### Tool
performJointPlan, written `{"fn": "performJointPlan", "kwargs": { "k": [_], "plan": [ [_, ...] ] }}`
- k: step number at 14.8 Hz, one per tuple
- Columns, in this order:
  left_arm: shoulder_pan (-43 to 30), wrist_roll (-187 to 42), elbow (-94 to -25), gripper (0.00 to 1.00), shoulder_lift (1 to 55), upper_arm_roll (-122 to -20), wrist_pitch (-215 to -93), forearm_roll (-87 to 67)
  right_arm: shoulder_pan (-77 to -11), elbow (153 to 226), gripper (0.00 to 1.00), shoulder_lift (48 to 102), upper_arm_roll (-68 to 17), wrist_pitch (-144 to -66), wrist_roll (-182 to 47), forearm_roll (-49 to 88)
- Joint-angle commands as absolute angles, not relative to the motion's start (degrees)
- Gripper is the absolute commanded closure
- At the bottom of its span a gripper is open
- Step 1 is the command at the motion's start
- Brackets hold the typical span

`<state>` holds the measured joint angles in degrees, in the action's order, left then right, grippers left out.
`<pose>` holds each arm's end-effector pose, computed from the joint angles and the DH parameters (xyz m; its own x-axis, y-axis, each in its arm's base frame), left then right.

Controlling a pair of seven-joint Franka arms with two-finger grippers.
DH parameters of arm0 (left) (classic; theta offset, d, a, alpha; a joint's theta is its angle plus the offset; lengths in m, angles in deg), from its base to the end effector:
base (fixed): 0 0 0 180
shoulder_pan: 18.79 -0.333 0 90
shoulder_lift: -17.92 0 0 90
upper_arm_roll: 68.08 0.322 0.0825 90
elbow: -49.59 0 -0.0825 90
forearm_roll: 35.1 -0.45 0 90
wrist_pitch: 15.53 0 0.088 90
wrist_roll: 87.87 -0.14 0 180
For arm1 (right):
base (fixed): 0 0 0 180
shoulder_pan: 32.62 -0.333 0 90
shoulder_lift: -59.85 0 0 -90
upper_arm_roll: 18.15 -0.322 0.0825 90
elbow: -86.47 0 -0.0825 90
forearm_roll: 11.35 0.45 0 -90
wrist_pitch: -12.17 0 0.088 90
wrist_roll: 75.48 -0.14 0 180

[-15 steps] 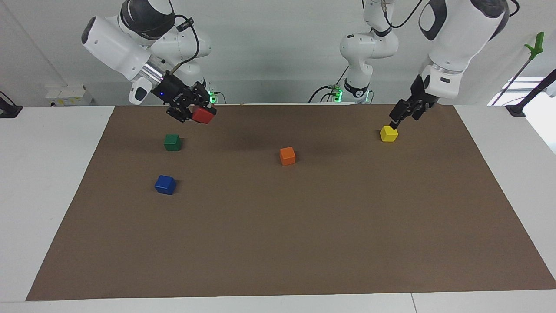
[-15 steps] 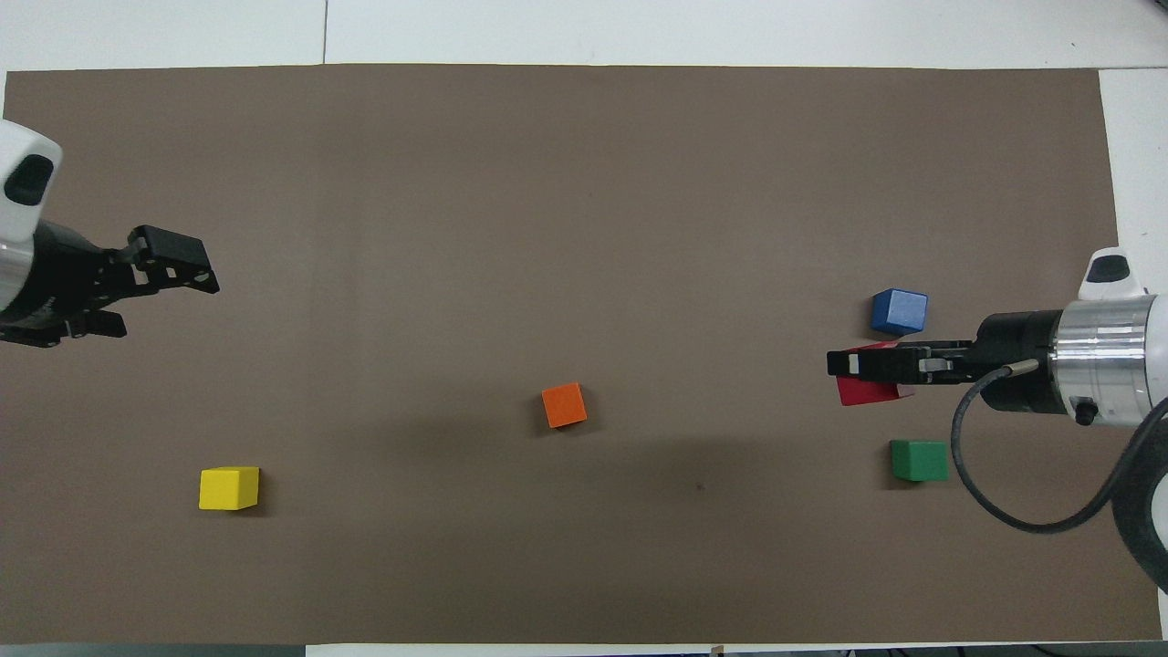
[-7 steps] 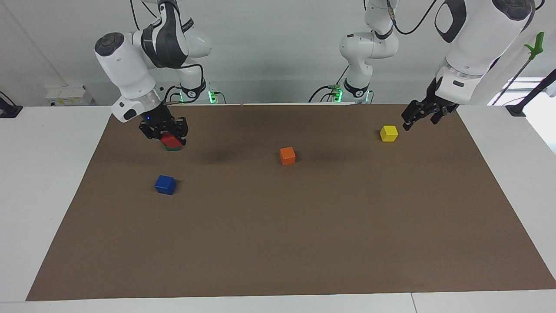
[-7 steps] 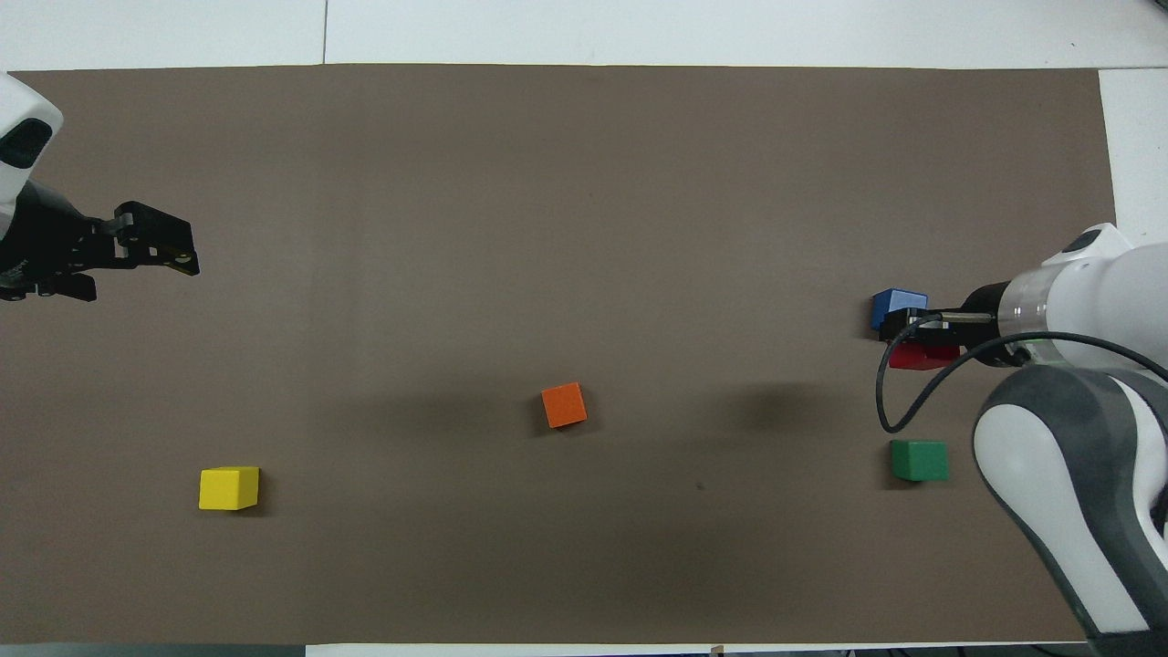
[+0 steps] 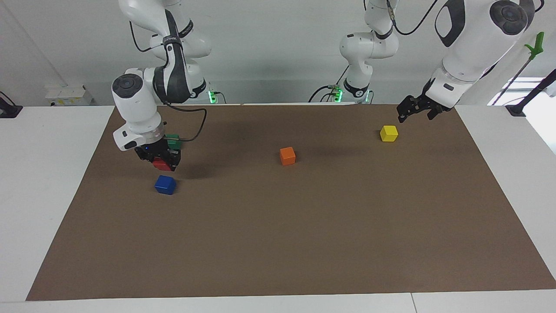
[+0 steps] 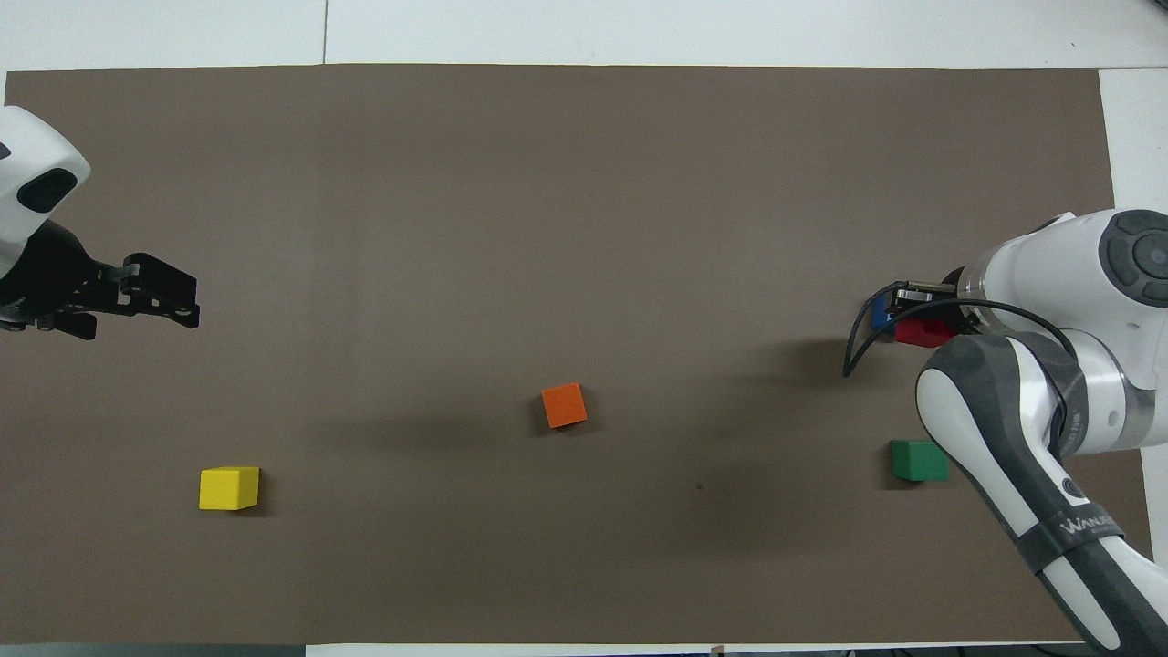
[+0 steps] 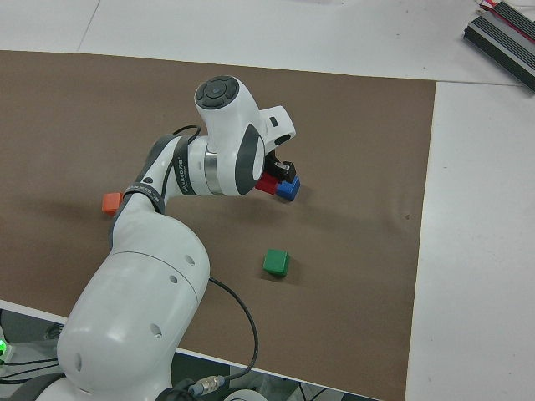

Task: Transfer red block to right arm and stack on blue block
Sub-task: 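Lower the red cube onto the blue cube with the right gripper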

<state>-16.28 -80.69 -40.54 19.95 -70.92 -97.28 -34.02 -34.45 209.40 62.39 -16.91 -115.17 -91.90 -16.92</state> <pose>0.6050 -0.0591 0.5638 0.9829 0.0305 -0.1818 0.0306 -0.9995 -0.0021 0.6038 0.0006 0.3203 0.9753 -0.2148 0.0516 -0.2180 -0.9736 0.0682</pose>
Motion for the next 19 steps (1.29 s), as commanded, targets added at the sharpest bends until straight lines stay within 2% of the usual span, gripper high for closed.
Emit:
{"fn": "performJointPlan", "kwargs": {
  "k": [1, 3, 7, 19],
  "plan": [
    [-17.82, -81.98, -43.13, 0.00, 17.13, -72.21, -94.64, -35.10, -33.07, 207.68, 1.00, 65.20, -17.53, -116.94, -94.54, -19.95],
    [-18.44, -81.98, -45.58, 0.00, 15.46, -72.74, -95.50, -35.10, -33.06, 206.45, 1.00, 67.48, -17.53, -118.43, -96.13, -20.40],
    [-19.14, -81.46, -45.94, 0.00, 15.54, -73.00, -96.91, -34.84, -34.03, 204.07, 1.00, 70.91, -17.53, -117.99, -103.33, -25.13],
    [-19.14, -81.37, -46.21, 0.00, 15.54, -73.09, -98.76, -34.49, -33.94, 203.80, 1.00, 72.15, -17.80, -118.70, -108.53, -26.82]
  ]
}}
